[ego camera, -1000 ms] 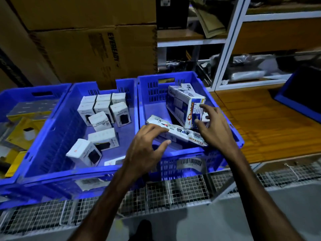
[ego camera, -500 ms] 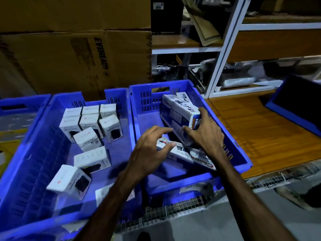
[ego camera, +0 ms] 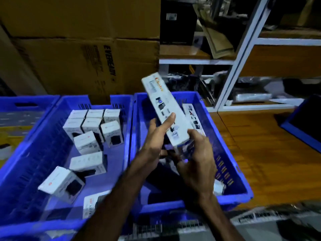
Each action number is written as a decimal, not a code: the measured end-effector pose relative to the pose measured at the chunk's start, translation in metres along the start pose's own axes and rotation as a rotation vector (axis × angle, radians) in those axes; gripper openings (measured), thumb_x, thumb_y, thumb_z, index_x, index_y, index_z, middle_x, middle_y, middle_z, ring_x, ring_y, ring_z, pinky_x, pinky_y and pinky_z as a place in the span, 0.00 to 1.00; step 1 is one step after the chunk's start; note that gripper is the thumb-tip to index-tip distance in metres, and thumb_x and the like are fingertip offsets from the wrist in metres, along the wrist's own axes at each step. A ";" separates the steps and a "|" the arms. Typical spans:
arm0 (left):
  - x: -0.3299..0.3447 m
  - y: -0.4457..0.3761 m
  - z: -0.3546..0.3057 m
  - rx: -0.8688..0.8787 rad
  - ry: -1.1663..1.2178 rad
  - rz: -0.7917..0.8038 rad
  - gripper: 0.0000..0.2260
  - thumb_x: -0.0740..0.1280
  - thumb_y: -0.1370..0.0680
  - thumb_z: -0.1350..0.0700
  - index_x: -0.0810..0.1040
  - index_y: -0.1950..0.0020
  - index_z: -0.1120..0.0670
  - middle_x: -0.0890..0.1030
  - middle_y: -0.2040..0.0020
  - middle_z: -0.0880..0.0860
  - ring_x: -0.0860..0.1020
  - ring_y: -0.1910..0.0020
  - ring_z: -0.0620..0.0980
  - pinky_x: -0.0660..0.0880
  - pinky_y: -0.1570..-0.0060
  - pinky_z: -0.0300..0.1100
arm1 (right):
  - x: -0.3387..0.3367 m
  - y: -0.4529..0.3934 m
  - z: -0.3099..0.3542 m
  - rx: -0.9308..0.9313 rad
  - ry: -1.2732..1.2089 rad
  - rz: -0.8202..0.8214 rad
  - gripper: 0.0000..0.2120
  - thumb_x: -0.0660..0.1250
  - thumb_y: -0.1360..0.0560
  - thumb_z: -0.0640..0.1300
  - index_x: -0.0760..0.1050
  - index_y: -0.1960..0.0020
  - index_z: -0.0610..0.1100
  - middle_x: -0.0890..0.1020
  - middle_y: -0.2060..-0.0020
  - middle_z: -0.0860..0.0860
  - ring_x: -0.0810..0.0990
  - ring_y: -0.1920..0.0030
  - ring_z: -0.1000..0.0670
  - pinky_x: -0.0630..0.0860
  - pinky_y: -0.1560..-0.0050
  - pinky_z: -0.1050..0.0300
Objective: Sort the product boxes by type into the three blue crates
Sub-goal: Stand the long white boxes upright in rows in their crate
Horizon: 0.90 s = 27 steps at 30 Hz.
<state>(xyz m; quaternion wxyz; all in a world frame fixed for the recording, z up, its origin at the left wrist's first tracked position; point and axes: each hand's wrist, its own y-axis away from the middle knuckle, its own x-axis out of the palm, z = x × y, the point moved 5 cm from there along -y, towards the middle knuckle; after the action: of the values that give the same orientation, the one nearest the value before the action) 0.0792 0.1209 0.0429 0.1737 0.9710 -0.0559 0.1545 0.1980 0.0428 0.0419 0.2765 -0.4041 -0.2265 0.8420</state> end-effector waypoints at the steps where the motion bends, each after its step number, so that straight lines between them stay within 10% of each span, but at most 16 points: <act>1: 0.004 -0.001 -0.001 0.022 0.028 -0.035 0.23 0.73 0.23 0.41 0.74 0.32 0.46 0.87 0.42 0.50 0.87 0.47 0.53 0.84 0.53 0.57 | -0.002 0.000 -0.002 -0.044 -0.036 0.005 0.40 0.84 0.36 0.46 0.69 0.30 0.49 0.78 0.39 0.48 0.80 0.40 0.40 0.79 0.47 0.45; 21: 0.039 -0.029 0.015 0.177 -0.027 -0.386 0.24 0.78 0.31 0.60 0.74 0.39 0.52 0.87 0.50 0.53 0.87 0.52 0.52 0.85 0.57 0.48 | 0.001 -0.017 -0.044 -0.078 -0.257 0.289 0.31 0.79 0.32 0.42 0.67 0.36 0.55 0.69 0.43 0.51 0.77 0.46 0.46 0.79 0.51 0.47; 27: 0.038 -0.037 0.010 0.129 -0.040 -0.367 0.24 0.76 0.29 0.63 0.73 0.36 0.55 0.87 0.48 0.55 0.87 0.57 0.51 0.82 0.68 0.43 | -0.010 -0.024 -0.068 -0.054 -0.112 0.380 0.39 0.77 0.30 0.58 0.61 0.25 0.59 0.74 0.37 0.53 0.77 0.37 0.47 0.79 0.47 0.44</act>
<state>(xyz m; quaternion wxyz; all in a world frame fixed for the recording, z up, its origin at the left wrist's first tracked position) 0.1241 0.1499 0.0346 0.1353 0.9769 0.1288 0.1041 0.2650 0.0647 0.0233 0.0884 -0.3992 -0.1838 0.8939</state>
